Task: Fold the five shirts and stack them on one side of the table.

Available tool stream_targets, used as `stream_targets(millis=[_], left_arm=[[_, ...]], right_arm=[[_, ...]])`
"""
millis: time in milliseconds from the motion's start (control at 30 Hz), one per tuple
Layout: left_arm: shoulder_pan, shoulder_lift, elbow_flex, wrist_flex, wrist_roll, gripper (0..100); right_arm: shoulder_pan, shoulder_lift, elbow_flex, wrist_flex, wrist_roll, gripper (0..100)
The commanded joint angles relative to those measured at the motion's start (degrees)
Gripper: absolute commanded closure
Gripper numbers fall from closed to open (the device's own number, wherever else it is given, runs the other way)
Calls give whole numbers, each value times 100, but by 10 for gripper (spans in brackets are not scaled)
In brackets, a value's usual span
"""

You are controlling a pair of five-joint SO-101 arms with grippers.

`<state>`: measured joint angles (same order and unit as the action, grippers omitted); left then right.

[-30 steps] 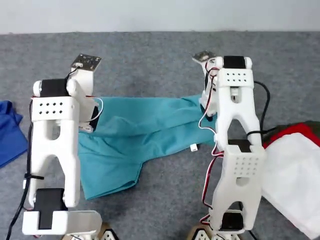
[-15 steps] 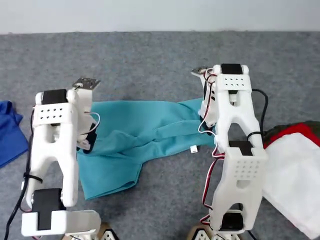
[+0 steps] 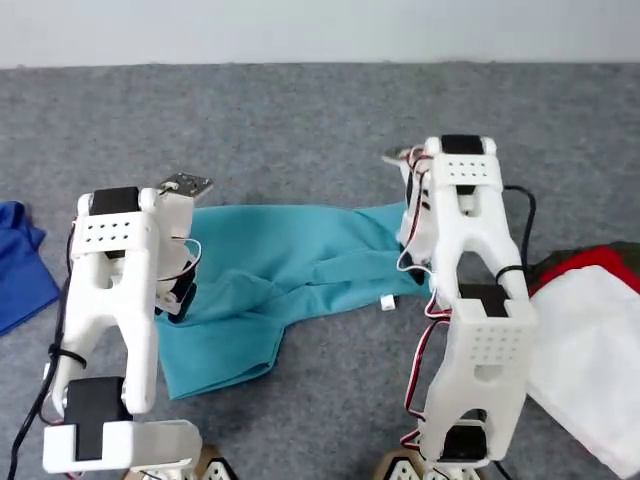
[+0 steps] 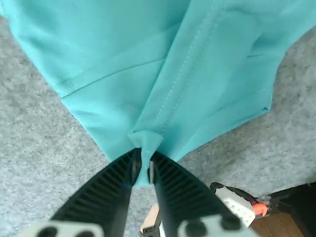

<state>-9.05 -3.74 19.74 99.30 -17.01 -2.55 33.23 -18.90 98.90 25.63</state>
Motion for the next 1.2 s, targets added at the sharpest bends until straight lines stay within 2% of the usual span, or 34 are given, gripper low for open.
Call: stream_targets(millis=[0,167,267,467,667,733,800,933,1067,1167], left_arm=[[-44,-176,13,123,-97,988],[-44,-176,13,132,-387,962],[-44,-176,13,132,-659,923],[-44,-229,13,132,-1029,914],[-70,-229,13,141,-1398,914],[-264,-237,-48,132,-1459,916],[-651,-237,-295,123,-1442,922],[-1459,-185,-1288,97,-1451,949],[-1407,-176,-1666,-316,-1407,949],[-1160,-158,-1648,-1081,-800,949]], right_arm=[[180,-374,193,-338,-220,987],[207,-382,185,-40,-290,980],[127,-435,114,391,18,903],[92,-1613,105,391,0,783],[171,-2651,132,391,0,765],[207,-2721,132,356,-26,767],[295,-2651,132,-13,-220,768],[426,-2044,141,-1499,-914,768],[180,-1095,97,-2545,-1380,768],[4,-549,88,-3099,-1512,768]])
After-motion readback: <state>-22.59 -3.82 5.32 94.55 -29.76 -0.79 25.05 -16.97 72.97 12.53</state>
